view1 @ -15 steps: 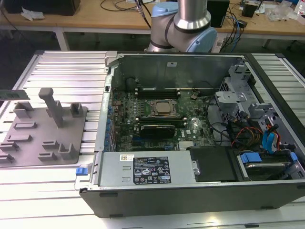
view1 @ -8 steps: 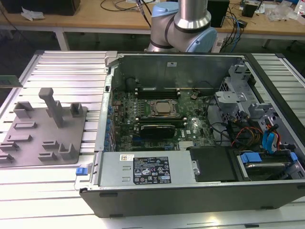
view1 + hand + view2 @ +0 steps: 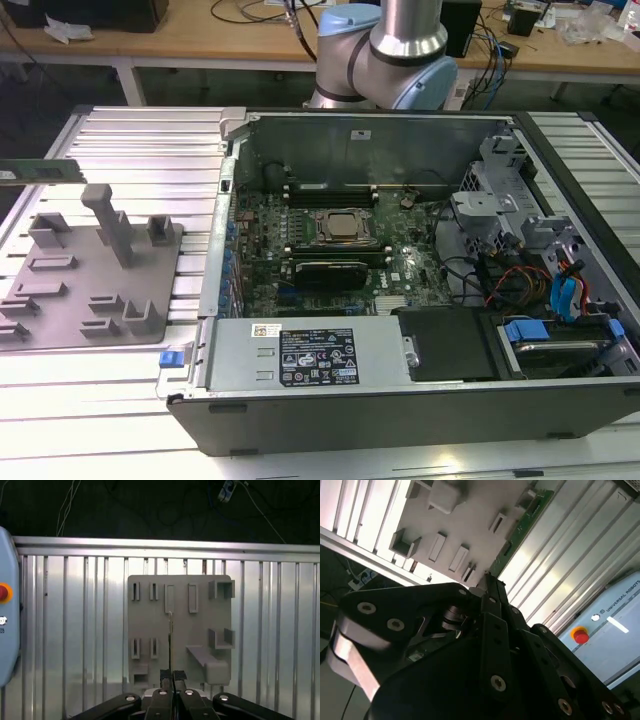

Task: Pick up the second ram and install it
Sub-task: 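Pick up the second ram and move it above second insertion slot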

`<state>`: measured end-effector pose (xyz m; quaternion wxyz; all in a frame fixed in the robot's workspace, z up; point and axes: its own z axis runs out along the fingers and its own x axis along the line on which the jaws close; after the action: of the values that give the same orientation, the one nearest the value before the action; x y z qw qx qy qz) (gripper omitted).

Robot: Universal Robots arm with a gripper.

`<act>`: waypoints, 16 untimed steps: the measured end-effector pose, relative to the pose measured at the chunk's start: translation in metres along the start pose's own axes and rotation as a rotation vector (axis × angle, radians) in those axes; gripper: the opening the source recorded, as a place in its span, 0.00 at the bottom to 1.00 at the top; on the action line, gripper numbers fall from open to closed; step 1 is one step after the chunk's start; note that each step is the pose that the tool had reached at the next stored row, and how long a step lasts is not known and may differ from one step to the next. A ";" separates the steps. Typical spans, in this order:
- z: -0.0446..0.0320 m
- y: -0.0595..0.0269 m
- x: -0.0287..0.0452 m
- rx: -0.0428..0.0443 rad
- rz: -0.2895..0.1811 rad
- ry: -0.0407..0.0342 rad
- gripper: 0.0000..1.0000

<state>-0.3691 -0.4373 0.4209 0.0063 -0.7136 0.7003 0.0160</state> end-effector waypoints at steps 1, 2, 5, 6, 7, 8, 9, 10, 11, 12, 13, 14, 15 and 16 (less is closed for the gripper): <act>0.0001 -0.0082 0.0002 -0.0013 0.000 0.0000 0.09; 0.0001 -0.0164 0.0003 -0.0026 0.000 0.0000 0.09; 0.0003 -0.0377 0.0007 -0.0052 0.000 -0.0002 0.09; 0.0002 -0.0450 0.0008 -0.0060 0.000 -0.0001 0.09; 0.0002 -0.0531 0.0010 -0.0067 0.000 -0.0002 0.09; 0.0002 -0.0616 0.0012 -0.0075 0.000 -0.0002 0.09; 0.0002 -0.0682 0.0013 -0.0081 0.000 -0.0001 0.09; 0.0002 -0.0735 0.0014 -0.0085 0.000 -0.0002 0.09; 0.0002 -0.0771 0.0015 -0.0087 0.000 -0.0002 0.09; 0.0002 -0.0824 0.0016 -0.0090 0.000 -0.0002 0.09; 0.0002 -0.0863 0.0017 -0.0094 0.000 -0.0002 0.09; 0.0002 -0.0907 0.0017 -0.0095 0.000 -0.0002 0.09; 0.0003 -0.0951 0.0018 -0.0097 0.001 -0.0002 0.09; 0.0003 -0.1055 0.0020 -0.0103 0.000 -0.0003 0.09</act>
<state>-0.2635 -0.4373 0.4191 0.0027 -0.7135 0.7003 0.0197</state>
